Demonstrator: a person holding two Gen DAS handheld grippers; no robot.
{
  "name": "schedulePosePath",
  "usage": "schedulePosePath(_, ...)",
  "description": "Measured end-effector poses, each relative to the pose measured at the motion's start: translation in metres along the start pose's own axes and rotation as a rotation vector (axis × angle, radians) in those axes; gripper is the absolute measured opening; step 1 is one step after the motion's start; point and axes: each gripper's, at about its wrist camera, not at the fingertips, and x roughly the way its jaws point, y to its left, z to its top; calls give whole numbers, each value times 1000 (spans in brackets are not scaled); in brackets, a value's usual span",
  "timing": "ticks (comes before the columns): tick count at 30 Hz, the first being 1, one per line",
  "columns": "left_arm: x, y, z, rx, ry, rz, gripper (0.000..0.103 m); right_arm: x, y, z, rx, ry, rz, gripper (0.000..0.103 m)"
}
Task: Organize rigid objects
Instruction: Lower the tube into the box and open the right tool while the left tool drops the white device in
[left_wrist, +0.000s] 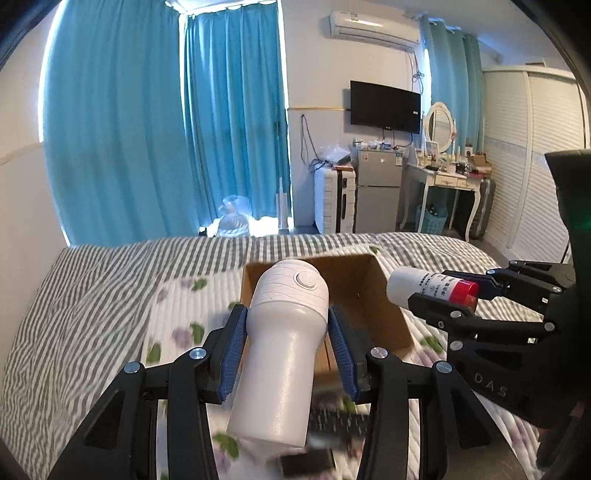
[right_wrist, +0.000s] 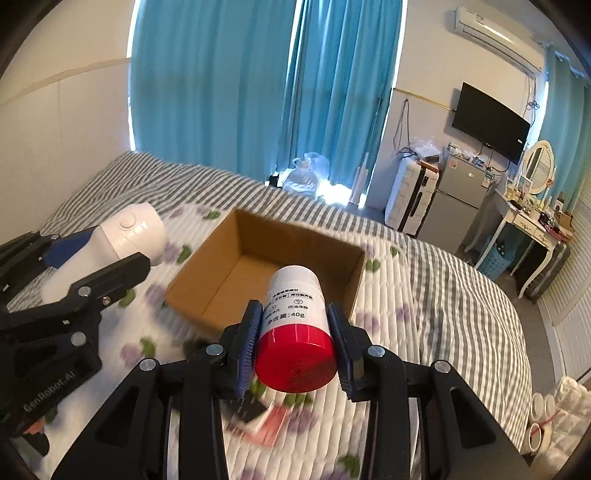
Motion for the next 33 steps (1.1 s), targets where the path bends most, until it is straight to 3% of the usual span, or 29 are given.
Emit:
schedulePosePath(8, 99, -6, 5, 23, 69, 22, 45, 88, -13, 11, 20, 28, -13, 36)
schedulePosePath(14, 141, -15, -16, 78, 125, 23, 45, 143, -22, -11, -3, 58, -57, 36)
schedulePosePath(17, 146, -19, -22, 89, 128, 24, 45, 159, -30, -17, 1, 61, -23, 36)
schedulePosePath(19, 146, -17, -25, 86, 133, 21, 45, 166, -37, -15, 20, 59, 8, 39)
schedulePosePath(22, 146, -16, -28, 87, 138, 30, 45, 158, -42, -14, 42, 20, 3, 67)
schedulePosePath(31, 156, -22, -36, 73, 182, 24, 45, 124, -66, -8, 118, -43, -36, 68)
schedulePosePath(33, 155, -26, -38, 75, 188, 12, 54, 117, -70, -6, 134, -48, -36, 68)
